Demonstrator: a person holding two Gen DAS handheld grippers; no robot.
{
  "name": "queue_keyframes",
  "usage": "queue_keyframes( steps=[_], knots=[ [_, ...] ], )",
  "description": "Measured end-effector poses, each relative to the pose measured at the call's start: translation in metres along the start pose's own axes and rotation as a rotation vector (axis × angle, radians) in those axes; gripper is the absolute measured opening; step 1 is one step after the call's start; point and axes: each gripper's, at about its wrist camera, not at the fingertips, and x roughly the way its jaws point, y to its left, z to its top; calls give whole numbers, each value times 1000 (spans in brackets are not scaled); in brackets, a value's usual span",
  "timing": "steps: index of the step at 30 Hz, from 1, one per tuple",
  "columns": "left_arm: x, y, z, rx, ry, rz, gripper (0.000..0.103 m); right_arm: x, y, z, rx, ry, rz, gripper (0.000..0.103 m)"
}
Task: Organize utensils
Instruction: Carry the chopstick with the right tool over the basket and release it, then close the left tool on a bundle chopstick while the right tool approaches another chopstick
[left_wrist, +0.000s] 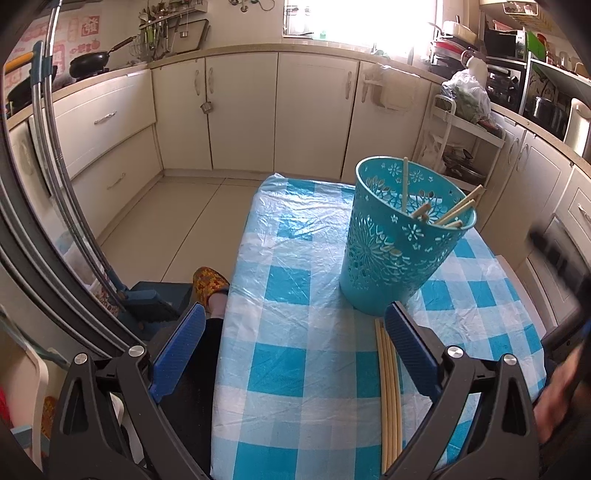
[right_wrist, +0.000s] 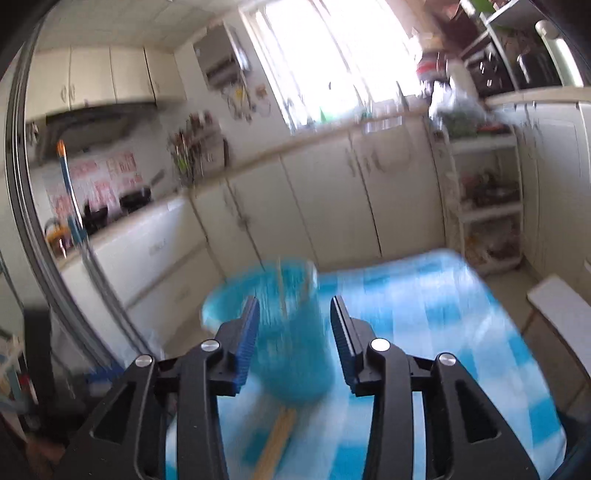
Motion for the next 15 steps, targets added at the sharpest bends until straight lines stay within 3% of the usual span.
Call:
queue_keyframes(
  steps=[2,6,15],
  knots=[
    [0,1,-4,-2,15,0,94,25,1,-31,-7,156,-5,35],
    [-6,4,-11,-8,26,3,94,66,6,-57,-17,308,-1,26],
    [-7,13,-19,-27,43,6,94,118,28,-70,-102,398,-66,24]
  ],
)
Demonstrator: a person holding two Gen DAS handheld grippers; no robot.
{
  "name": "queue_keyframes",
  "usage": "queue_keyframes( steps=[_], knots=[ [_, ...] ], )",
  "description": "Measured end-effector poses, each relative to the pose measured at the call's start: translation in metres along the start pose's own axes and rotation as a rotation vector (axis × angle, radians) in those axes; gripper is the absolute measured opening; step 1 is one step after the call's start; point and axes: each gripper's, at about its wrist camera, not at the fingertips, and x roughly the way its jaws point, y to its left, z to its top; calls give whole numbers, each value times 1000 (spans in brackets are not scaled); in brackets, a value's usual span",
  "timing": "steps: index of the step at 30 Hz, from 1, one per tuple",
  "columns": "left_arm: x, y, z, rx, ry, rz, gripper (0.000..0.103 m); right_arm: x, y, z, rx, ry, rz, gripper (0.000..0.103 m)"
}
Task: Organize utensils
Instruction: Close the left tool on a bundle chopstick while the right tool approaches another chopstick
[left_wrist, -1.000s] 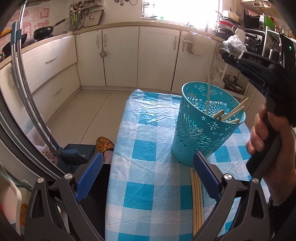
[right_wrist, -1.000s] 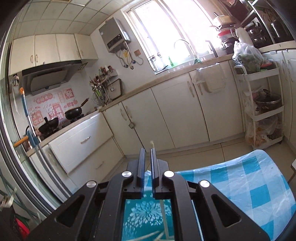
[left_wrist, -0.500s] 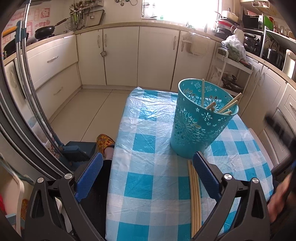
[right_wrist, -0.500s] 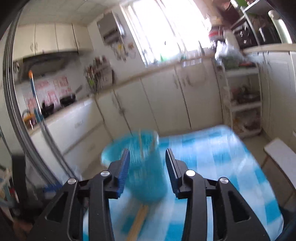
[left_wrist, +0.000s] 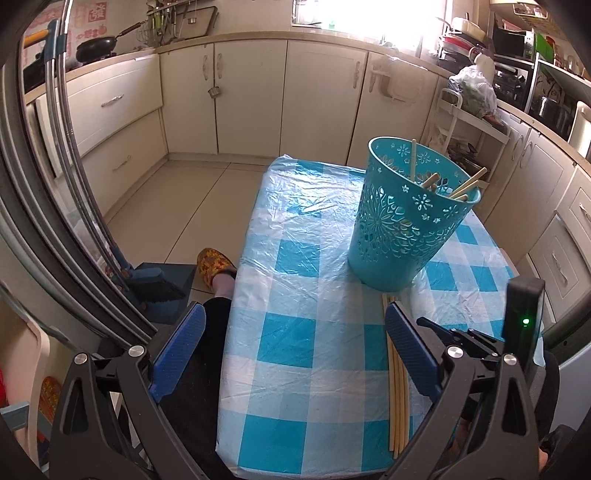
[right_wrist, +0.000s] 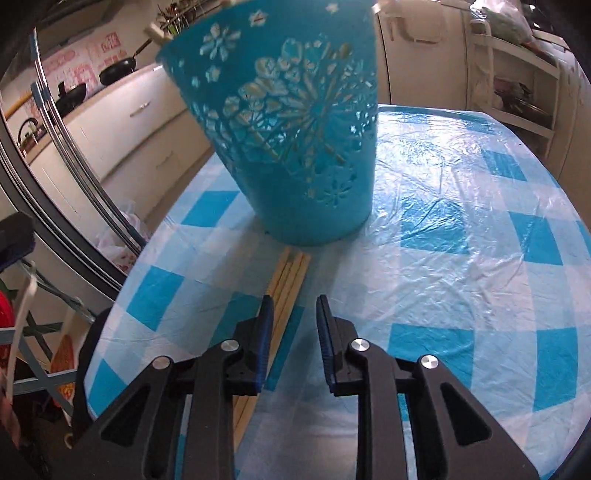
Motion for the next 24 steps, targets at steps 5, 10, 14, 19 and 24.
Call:
queue_keyframes(
  steps=[5,10,14,19,24],
  knots=[
    [6,-2,-3,3,15,-8,94,1,7,-3,-47,-4,-38,24],
    [10,-7,-6,15,28,-12,94,4,7,-4,-68,3,-57,24],
    [13,-10,-7,26,40,-17,94,0,5,-7,-117,14,-67,23],
    [34,-30,-14,99,86,-29,94,-7,-9,-9,-115,26,-63,12],
    [71,-52,-21,156,149,-31,94,-17,-41,-12,-58,11,-75,11]
  ],
)
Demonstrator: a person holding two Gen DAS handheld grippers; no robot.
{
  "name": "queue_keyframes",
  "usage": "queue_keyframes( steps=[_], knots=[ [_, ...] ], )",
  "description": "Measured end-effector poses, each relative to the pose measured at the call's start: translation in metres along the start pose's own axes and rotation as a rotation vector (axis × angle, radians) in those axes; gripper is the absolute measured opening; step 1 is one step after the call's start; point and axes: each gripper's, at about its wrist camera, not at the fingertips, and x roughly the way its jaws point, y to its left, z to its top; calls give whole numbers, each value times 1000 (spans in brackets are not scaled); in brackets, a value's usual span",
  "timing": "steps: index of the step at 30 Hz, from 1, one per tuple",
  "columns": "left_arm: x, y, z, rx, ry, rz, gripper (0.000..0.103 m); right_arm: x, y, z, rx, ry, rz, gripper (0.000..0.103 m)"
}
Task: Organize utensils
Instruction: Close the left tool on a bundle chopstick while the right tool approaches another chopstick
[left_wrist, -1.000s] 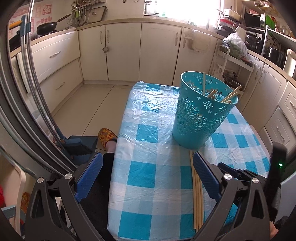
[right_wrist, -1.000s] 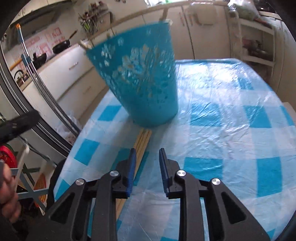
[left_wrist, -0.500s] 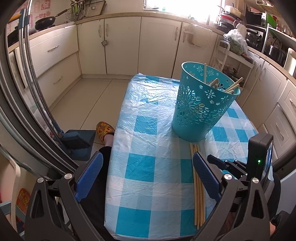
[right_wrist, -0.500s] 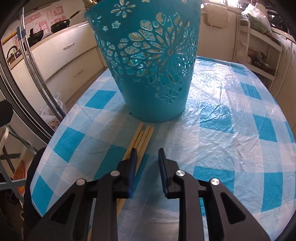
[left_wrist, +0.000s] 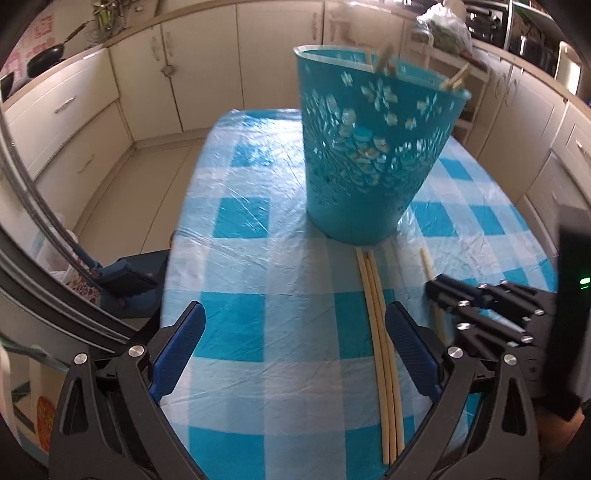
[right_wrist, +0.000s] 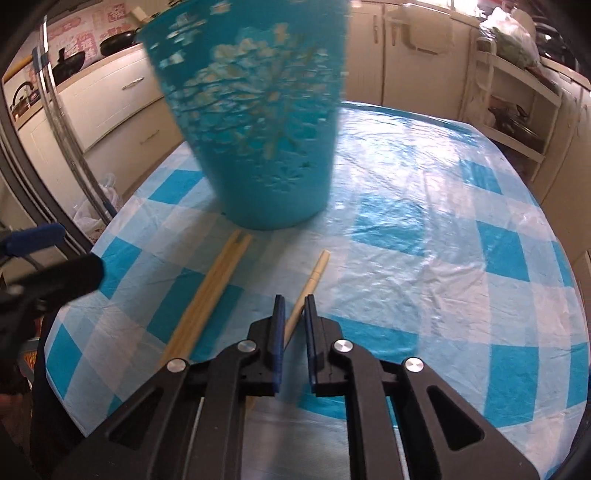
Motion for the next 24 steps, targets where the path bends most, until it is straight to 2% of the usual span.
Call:
queue_keyframes(
  steps=[5,10,24],
  knots=[
    [32,-12,6,19,50,8,94,-3,-23,-4,68,-17,53,11],
    [50,-18,8,28,82,26,94,-2,-19,-2,61,-19,64,11],
    [66,-23,8,50,110,72,94,0,-34,0,96,-19,105,11]
  ],
)
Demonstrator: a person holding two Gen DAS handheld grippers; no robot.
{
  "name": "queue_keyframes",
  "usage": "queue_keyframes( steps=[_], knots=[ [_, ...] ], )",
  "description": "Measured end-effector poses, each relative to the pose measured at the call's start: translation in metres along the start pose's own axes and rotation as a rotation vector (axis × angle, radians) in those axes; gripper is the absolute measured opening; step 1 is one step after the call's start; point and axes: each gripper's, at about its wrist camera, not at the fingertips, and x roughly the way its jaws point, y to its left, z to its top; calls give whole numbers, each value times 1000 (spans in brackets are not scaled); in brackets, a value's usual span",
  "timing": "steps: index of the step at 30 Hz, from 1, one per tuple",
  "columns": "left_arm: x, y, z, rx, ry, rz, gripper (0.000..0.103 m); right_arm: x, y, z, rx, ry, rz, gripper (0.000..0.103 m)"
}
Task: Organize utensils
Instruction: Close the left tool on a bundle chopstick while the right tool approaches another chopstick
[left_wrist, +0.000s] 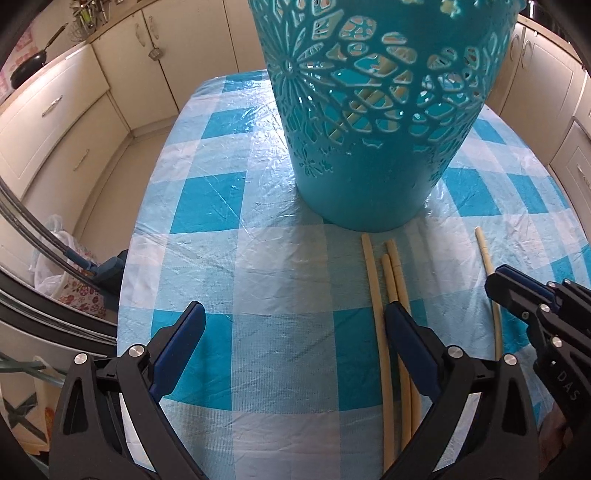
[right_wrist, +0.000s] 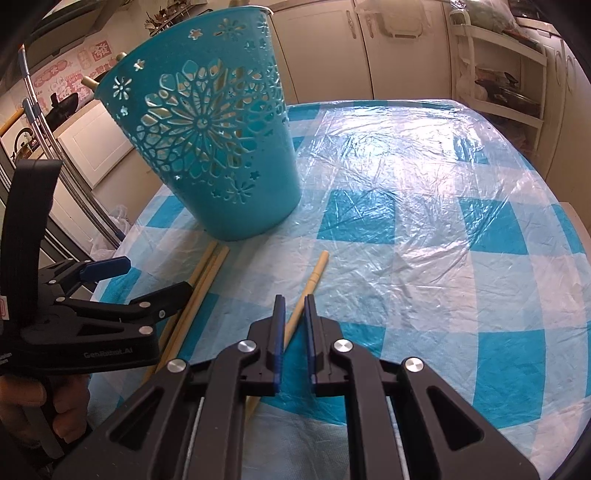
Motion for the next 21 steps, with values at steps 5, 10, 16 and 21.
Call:
queue_keyframes(
  steps=[5,10,16,21],
  knots=[
    [2,3,4,-3,-12,-16,83,0,2,-1,-5,0,-5,11],
    [2,6,10,-1,-15,-54,60,1,3,-1,-10,-1,-6,13],
    [1,-1,14,24,-21,-92,19,1,3,-2,-10,0,-1,13],
    [-2,0,11,31,-3,-107,17,2,7,-1,-32,9,4,19]
  ],
)
